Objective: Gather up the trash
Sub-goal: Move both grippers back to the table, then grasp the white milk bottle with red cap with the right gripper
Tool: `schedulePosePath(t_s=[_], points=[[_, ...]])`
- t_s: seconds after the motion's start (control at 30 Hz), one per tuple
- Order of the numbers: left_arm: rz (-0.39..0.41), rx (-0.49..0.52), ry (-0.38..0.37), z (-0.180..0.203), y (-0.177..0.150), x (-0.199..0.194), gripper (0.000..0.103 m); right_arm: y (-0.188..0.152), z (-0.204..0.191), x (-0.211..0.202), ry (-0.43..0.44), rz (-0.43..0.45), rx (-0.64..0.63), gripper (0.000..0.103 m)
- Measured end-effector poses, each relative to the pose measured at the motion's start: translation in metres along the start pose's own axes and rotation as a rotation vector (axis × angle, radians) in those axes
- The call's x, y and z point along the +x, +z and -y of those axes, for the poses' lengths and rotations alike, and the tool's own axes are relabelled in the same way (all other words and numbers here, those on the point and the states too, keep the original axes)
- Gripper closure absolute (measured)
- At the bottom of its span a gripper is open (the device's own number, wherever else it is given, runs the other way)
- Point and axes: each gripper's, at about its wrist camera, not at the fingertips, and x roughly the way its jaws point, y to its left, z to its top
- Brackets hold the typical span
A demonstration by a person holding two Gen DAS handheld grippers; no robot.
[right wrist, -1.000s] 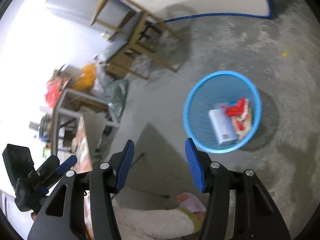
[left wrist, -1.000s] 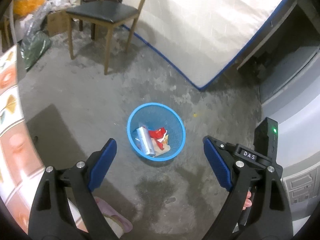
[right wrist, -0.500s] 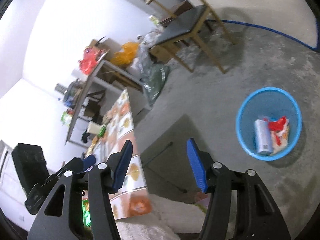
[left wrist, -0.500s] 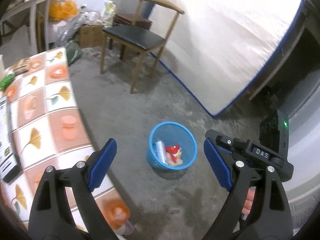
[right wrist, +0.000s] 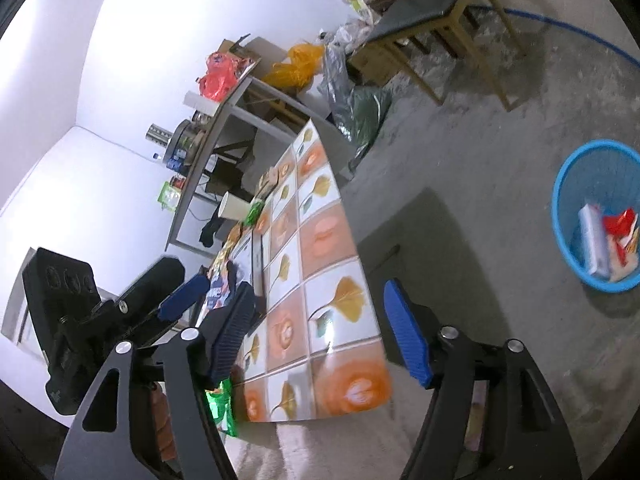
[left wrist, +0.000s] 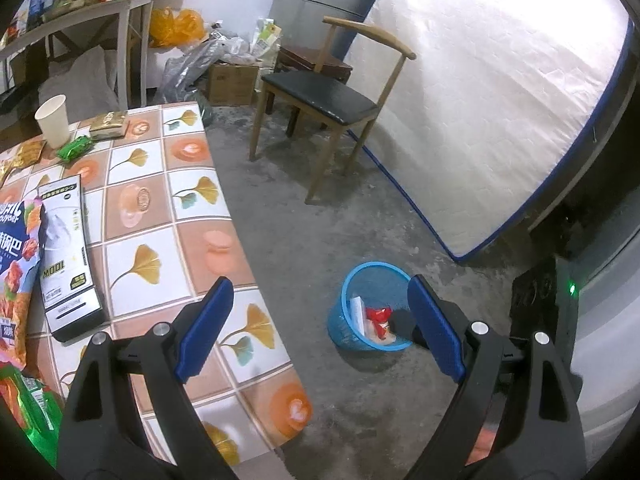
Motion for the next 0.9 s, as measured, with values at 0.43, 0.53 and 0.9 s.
schedulePosePath(t_s=[0.43,0.53,0.9], points=[[0.097,-0.012,0.014,-0.076,-0.017,-0.074,0.017,-0.020,-0.063,0.007,-0.050,0.000,-0.107,0.028],[0.144,-0.010,0.062,-0.114,-0.027,-0.105,0.016,-0.024,-0.083,0.011,-0.073,-0.016,-0.164,0.027],[0.288,-0.210,0.235,-0.265,-0.071,-0.202,0.016,-0.053,-0.190,0.086,0.037,-0.161,-0.316,0.026]])
